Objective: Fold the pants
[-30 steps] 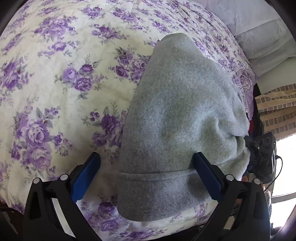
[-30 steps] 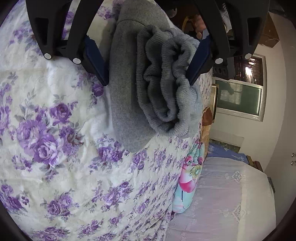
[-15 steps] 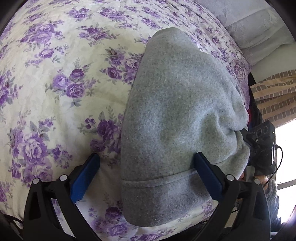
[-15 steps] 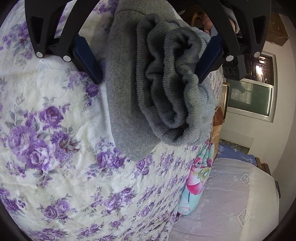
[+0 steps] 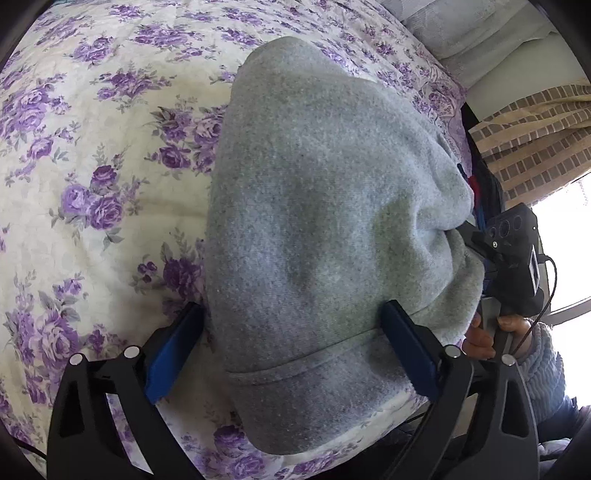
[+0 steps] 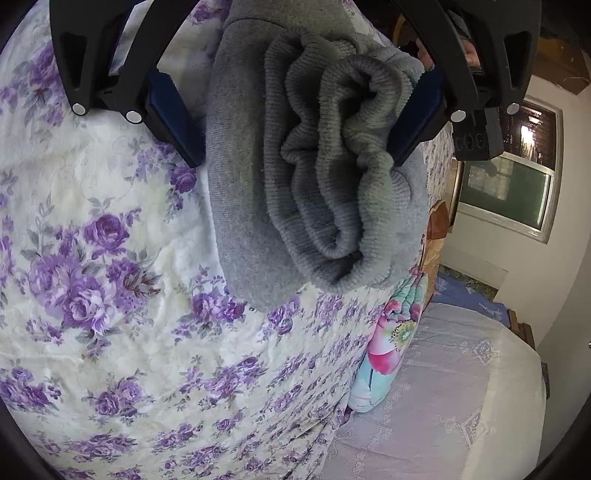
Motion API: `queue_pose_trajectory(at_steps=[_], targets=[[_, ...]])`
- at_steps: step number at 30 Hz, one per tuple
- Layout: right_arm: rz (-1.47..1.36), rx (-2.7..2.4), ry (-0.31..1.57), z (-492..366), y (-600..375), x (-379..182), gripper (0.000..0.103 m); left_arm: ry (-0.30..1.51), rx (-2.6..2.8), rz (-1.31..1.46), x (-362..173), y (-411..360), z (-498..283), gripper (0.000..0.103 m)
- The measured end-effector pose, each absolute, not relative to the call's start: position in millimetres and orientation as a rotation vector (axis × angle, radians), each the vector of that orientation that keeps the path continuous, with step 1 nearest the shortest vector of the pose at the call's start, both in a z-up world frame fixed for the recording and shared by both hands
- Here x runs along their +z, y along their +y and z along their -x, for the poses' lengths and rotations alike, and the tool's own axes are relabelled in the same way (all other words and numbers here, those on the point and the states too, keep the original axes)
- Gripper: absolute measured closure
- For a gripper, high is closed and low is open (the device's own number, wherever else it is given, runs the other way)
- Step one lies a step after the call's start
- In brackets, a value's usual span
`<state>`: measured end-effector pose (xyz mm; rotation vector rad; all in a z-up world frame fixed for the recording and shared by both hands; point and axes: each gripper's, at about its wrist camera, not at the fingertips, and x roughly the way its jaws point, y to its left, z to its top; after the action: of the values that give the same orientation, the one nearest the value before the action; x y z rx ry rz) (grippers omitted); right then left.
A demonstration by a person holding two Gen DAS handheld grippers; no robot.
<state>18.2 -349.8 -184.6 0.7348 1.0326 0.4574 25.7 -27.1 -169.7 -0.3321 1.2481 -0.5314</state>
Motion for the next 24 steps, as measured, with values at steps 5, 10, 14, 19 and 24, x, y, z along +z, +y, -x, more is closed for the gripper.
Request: queue_pose_trajectory(at_steps=[5,10,14,19,24], targets=[[-0.729,0.416,0.991,-7,-346,-182,0.027,1.222,-0.570,0.317,-164,-34,-24,0.029],[-0.627,0.441,0.971,-6,-341,-171,0.044,1.150,-0.531,0.166,-142,-49,-15,0.045],[-0.502,0.454,0.943,-6,-329,-147,0.051,1.153,-0.495,0.156,-130,-44,-20,0.062],[-0.476,0.439,0.928,-8,-327,-137,0.052,1.147,-0.470,0.100,-125,-49,-22,0.065],[-0.493,0.429,0.939,-4,-328,-144,0.052,1.195,-0.474,0.147,-140,-44,-33,0.055]])
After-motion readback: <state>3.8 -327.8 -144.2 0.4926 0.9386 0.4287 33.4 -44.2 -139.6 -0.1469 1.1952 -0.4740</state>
